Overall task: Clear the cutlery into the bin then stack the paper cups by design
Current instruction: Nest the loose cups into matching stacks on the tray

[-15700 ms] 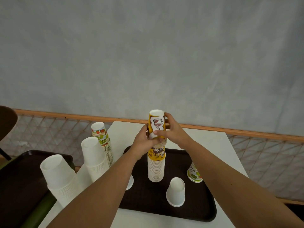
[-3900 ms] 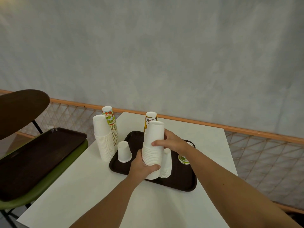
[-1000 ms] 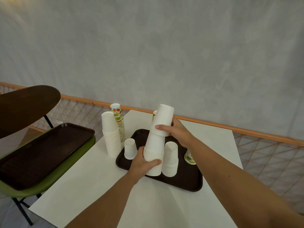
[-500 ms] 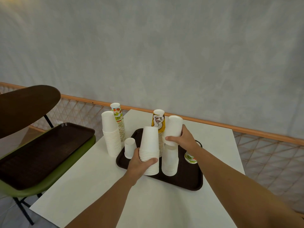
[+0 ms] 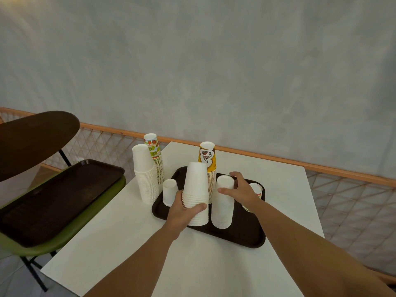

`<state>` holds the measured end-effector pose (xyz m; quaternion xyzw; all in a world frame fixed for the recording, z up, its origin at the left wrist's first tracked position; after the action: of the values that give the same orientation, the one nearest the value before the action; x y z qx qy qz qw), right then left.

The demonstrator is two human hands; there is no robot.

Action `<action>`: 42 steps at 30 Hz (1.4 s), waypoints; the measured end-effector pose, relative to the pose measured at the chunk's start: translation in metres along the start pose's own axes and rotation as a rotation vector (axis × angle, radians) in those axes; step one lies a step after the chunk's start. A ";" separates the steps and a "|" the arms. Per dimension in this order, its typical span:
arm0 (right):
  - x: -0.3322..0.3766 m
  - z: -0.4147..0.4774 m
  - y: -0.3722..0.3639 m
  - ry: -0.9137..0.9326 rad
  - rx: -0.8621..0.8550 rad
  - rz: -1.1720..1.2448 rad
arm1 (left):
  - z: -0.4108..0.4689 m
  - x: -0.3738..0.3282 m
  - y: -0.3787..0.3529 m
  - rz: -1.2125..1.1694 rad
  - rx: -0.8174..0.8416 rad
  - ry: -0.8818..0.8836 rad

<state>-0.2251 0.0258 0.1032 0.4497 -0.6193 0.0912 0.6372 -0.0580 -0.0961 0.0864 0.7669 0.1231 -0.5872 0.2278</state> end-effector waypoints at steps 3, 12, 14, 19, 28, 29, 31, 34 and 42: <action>0.012 -0.002 0.005 0.021 0.016 0.002 | 0.002 -0.001 -0.002 -0.005 0.004 -0.001; 0.069 -0.009 0.007 0.199 0.017 0.102 | 0.007 -0.016 -0.013 -0.029 0.024 -0.032; 0.074 -0.008 -0.001 0.204 0.093 0.099 | 0.008 -0.018 -0.014 -0.030 0.023 -0.040; 0.079 -0.010 -0.021 0.152 0.267 0.065 | 0.008 -0.026 -0.015 -0.004 0.019 -0.068; 0.075 -0.010 -0.021 0.125 0.271 0.109 | 0.006 -0.029 -0.020 0.008 0.059 -0.076; 0.074 -0.010 -0.020 0.126 0.258 0.116 | 0.006 -0.029 -0.020 -0.009 0.065 -0.077; 0.074 -0.009 -0.018 0.132 0.236 0.132 | 0.005 -0.030 -0.021 -0.029 0.068 -0.079; 0.075 -0.007 -0.015 0.146 0.222 0.152 | 0.005 -0.031 -0.021 -0.026 0.069 -0.086; 0.082 -0.005 -0.008 0.179 0.192 0.204 | 0.003 -0.029 -0.019 0.017 0.068 -0.088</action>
<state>-0.1982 -0.0114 0.1718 0.4336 -0.5908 0.2539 0.6312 -0.0777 -0.0789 0.1095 0.7486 0.0865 -0.6224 0.2116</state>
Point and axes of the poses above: each hand's wrist, its own z-axis towards the middle knuckle, its own y-axis out of the back of the hand, x = y × z, the point moved 8 cm from there along z, towards the middle knuckle, and after that the axes turned 9 degrees about x, right-handed, at the moved point
